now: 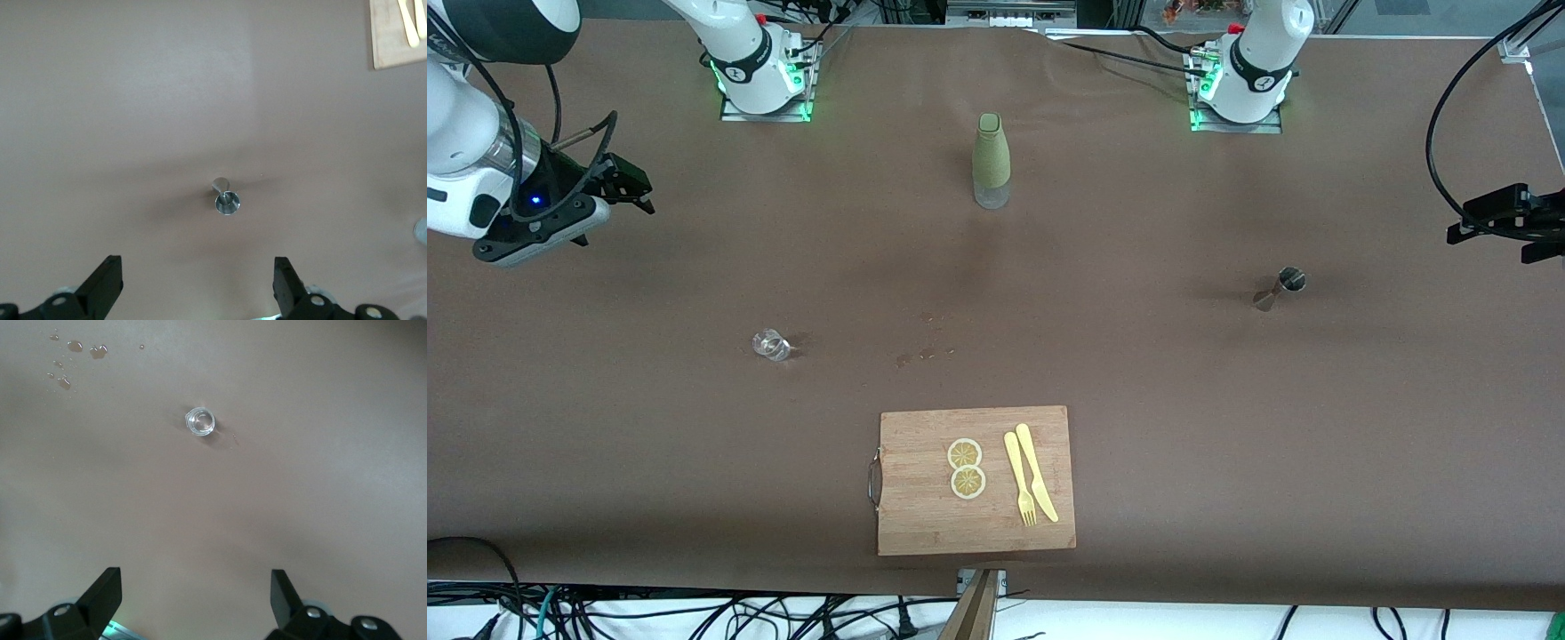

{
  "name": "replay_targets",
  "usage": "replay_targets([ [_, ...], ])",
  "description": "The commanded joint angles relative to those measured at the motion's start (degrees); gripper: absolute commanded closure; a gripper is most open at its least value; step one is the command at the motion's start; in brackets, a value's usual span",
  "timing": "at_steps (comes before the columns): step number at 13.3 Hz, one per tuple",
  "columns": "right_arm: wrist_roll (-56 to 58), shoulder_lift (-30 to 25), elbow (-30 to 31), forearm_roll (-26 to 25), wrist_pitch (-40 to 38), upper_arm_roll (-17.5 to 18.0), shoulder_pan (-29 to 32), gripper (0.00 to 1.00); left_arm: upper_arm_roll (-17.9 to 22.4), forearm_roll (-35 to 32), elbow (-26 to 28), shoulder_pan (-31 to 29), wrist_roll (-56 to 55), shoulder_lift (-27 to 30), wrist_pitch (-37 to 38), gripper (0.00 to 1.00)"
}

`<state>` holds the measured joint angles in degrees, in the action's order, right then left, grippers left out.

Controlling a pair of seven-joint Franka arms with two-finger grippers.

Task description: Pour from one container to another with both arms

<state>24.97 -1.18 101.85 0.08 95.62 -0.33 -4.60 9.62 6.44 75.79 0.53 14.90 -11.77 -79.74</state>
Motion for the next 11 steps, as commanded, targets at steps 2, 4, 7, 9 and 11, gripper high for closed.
replay_targets([
  [2, -0.98, -0.23, -0.51, -0.87, -0.35, -0.46, -0.76, 0.01, -1.53, -1.95, -1.26, 0.53, -6.63, 0.70, 0.03, 0.00],
  [4, -0.80, -0.23, -0.42, -0.87, -0.79, -0.46, -0.76, 0.01, -1.97, -2.04, -1.26, 0.53, -6.81, 0.79, 0.03, 0.00],
  [7, -0.54, -0.05, -0.33, -0.87, -0.70, -0.46, -0.76, 0.01, -2.06, -2.04, -1.26, 0.70, -6.81, 0.79, 0.03, 0.00],
  [9, -0.19, -0.05, -0.07, -0.96, -0.70, -0.46, -0.76, 0.01, -2.24, -2.48, -1.26, 1.75, -6.98, 0.79, 0.11, 0.00],
  [11, -0.19, -0.23, -0.16, -1.13, -0.79, -0.46, -0.76, 0.01, -3.46, -5.02, -1.35, 3.25, -7.07, 0.88, 0.12, 0.00],
])
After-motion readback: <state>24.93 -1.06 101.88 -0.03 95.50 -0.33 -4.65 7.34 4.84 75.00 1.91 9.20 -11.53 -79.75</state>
